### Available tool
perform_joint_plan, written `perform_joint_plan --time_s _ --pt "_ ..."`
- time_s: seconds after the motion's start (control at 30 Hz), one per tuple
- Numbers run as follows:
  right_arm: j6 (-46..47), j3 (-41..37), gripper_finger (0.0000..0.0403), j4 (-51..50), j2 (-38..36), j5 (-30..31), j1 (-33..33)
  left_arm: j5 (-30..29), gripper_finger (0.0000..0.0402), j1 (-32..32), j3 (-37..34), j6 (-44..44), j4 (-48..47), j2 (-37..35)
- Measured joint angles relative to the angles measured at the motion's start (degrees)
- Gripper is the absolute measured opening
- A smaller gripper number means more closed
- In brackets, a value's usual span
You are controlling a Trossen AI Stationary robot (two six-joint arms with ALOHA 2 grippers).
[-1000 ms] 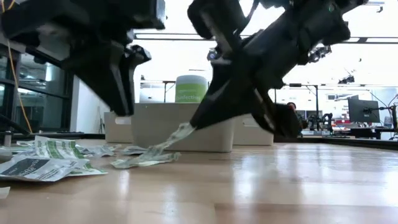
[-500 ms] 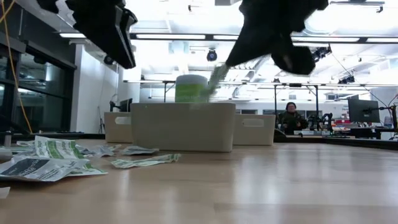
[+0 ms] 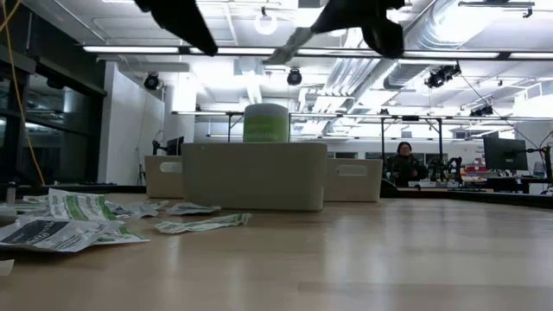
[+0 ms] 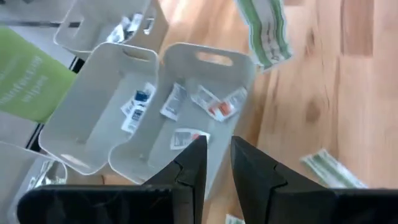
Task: Pick & Place First Aid Supplies
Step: Put the bandage pack into the left bin
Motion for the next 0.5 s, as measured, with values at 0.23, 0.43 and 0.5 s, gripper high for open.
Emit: perform_joint_plan --time_s 0.23,0.43,0.5 --pt "-12.92 0.00 0.0000 0.62 -4.26 -3.29 -3.06 2.81 0.0072 5.97 0.02 2.01 7.79 -3.33" --pt "-24.27 0.00 0.0000 0.88 -7.13 -9.23 -5.90 15.10 0.0082 11.30 -0.05 5.88 18.05 -5.23" --pt "-26.81 0.00 0.0000 0.90 -7.78 -11.08 -6.88 19.44 0.0101 13.39 0.06 5.61 22.25 -5.24"
